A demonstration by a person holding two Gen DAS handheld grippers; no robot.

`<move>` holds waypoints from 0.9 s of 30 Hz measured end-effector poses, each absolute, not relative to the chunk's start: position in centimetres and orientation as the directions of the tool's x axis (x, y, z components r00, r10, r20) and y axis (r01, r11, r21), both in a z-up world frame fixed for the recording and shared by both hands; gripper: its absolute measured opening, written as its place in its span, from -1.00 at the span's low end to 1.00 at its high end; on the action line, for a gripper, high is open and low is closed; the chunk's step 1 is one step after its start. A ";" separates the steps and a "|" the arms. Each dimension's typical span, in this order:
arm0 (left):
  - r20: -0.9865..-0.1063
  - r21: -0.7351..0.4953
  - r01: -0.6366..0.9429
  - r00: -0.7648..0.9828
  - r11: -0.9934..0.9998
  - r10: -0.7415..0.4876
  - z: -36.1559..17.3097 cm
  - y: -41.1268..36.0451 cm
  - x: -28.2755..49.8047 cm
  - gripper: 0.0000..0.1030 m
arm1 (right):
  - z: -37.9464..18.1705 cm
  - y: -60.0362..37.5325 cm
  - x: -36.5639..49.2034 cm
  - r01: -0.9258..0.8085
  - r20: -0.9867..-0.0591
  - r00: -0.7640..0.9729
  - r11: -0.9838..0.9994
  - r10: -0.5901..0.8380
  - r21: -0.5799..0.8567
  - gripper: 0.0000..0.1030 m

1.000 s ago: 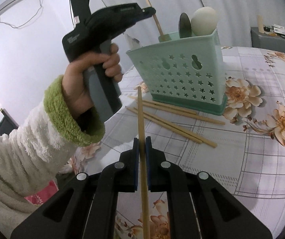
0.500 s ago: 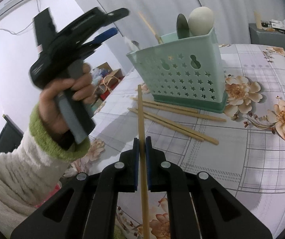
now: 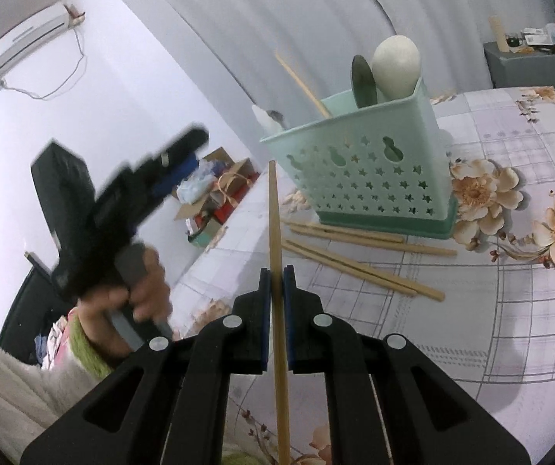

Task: Organize utensils
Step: 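Carry the held bamboo chopstick with the right tool toward the caddy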

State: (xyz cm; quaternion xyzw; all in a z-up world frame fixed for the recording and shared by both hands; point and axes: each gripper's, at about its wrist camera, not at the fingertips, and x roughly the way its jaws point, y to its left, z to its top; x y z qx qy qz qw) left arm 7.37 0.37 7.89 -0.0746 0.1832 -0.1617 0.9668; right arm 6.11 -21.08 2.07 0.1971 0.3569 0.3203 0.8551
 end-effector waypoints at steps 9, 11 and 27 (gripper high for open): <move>-0.413 -0.207 0.190 0.872 0.960 -0.262 4.5 3.0 6.2 0.48 | -0.2 -17.7 7.6 -0.404 -0.634 0.468 0.787 0.615 0.466 -0.87; -0.424 -0.208 0.164 0.874 0.964 -0.240 4.0 3.7 6.0 0.48 | -1.3 -16.7 8.0 -0.396 -0.682 0.446 0.811 0.579 0.430 -0.87; -0.492 -0.256 0.045 0.854 0.966 -0.170 0.8 8.2 4.8 0.48 | -4.8 -14.9 10.7 -0.354 -0.807 0.320 0.852 0.497 0.385 -0.85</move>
